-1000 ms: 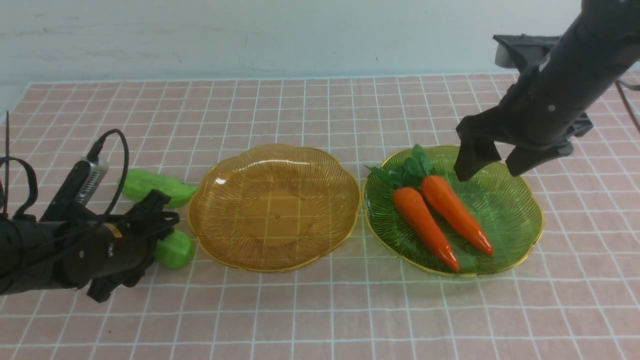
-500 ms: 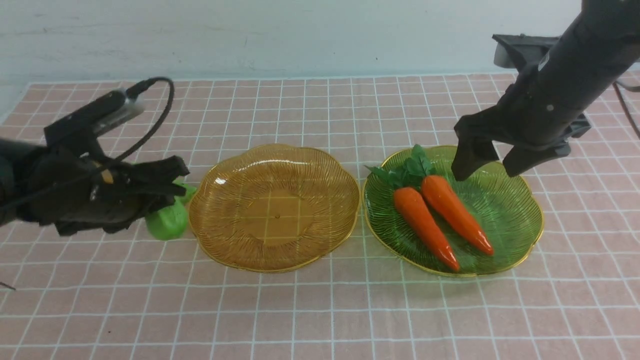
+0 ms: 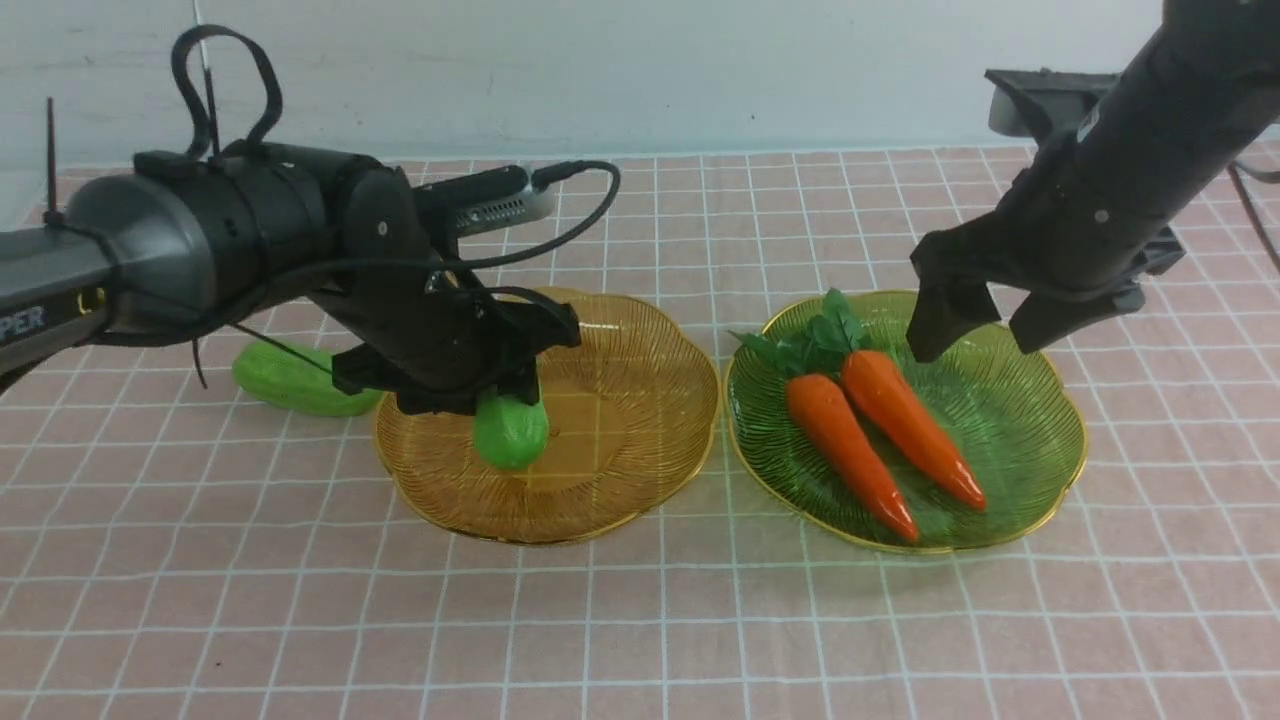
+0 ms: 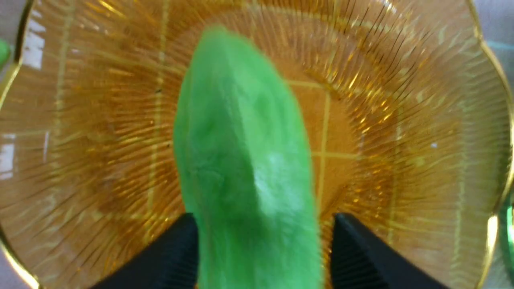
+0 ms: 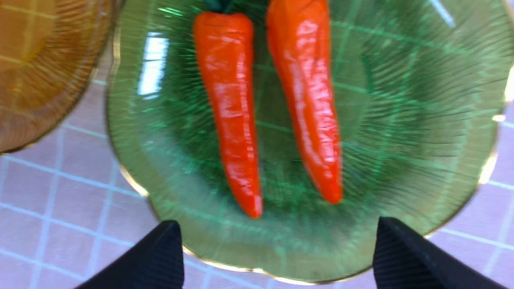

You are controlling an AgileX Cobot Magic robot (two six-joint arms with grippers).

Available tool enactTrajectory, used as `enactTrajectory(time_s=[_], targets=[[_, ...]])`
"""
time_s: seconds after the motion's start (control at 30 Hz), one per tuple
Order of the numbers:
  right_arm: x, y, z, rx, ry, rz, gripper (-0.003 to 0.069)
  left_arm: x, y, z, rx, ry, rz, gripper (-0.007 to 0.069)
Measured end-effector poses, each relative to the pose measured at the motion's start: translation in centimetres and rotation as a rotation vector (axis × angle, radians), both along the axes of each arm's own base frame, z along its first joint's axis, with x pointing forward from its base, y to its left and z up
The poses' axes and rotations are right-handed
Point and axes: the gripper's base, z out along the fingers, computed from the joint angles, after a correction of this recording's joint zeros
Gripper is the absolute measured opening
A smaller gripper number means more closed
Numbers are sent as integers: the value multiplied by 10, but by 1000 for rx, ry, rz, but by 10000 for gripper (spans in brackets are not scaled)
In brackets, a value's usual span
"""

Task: Put different types of vegetables on the plate.
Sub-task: 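Put the green cucumber next to the left plate into that plate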

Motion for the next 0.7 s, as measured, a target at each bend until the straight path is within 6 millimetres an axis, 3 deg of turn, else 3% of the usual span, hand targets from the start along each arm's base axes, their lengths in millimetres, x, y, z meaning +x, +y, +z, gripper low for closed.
enactTrajectory(time_s=[0.17, 0.27, 0.47, 0.57, 0.7], targets=[[1, -5, 0, -56, -14, -4, 576, 16, 17, 17, -47, -41, 99, 557], [1, -5, 0, -58, -14, -7, 576, 25, 56, 22, -77, -7, 257, 615], [1, -5, 0, -59, -14, -7, 576, 39, 139, 7, -208, 68, 715, 613], [1, -5, 0, -59, -14, -7, 576, 45, 153, -5, -258, 69, 834, 583], [1, -5, 0, -58, -14, -9, 576, 58, 155, -24, -308, 32, 899, 539]])
